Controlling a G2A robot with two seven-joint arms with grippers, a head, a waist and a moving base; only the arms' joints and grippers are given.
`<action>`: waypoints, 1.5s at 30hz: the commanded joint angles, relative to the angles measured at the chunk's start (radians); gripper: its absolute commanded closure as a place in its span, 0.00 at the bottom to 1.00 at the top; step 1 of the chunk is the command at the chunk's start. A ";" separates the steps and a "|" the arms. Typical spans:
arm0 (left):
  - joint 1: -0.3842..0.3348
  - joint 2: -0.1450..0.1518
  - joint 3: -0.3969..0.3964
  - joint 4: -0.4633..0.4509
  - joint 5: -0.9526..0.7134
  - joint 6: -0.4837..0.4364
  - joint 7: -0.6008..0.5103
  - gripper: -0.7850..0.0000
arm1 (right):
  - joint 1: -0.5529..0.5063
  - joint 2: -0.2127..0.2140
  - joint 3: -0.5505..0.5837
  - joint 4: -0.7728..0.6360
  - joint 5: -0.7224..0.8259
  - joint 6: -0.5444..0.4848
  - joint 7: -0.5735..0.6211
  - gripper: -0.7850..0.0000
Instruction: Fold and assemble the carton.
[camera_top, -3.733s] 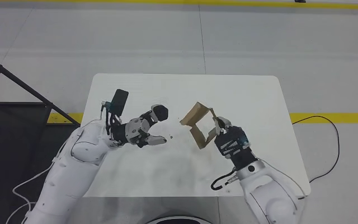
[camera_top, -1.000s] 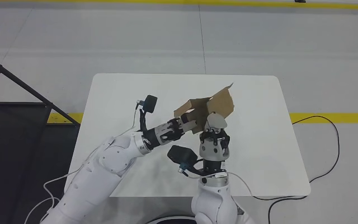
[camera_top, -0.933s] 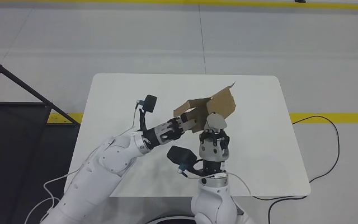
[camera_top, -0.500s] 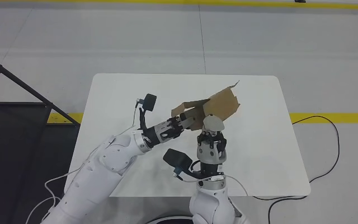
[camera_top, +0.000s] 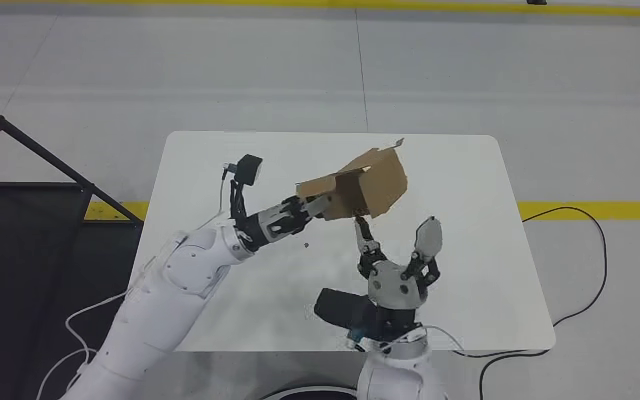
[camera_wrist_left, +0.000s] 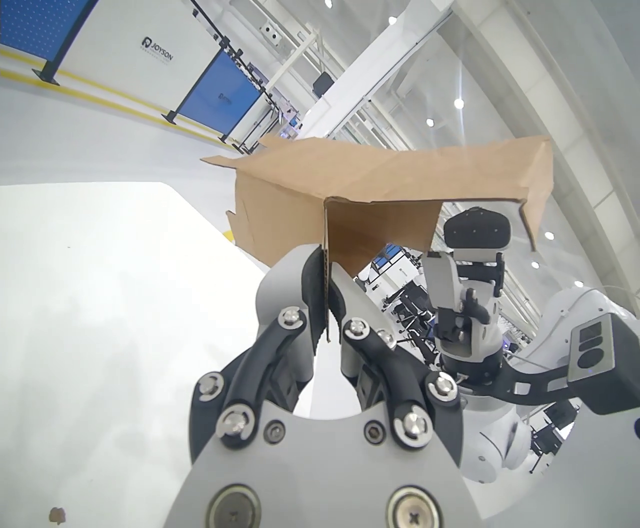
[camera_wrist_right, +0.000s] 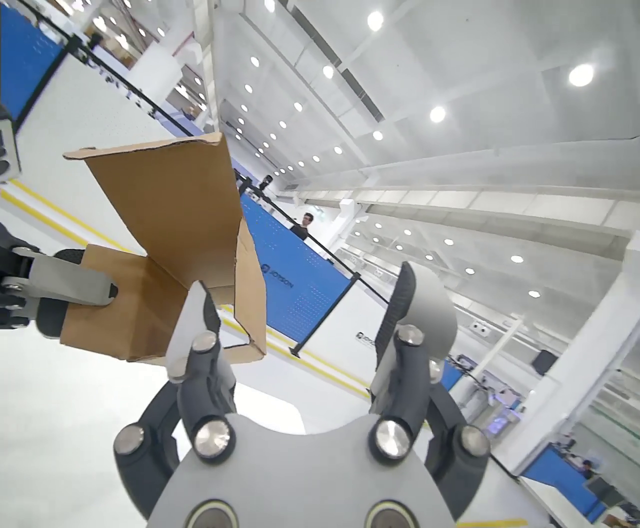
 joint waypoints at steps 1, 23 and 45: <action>-0.002 0.002 -0.011 0.006 -0.016 -0.010 -0.013 1.00 | -0.040 0.015 0.047 -0.037 0.171 -0.059 -0.140 0.00; -0.031 0.015 -0.050 0.053 -0.189 -0.065 -0.207 1.00 | -0.098 0.095 0.458 0.000 0.798 -0.790 -0.605 0.00; -0.088 0.011 -0.018 0.154 -0.434 -0.043 -0.415 1.00 | -0.033 0.109 0.466 0.076 0.951 -1.014 -0.684 0.00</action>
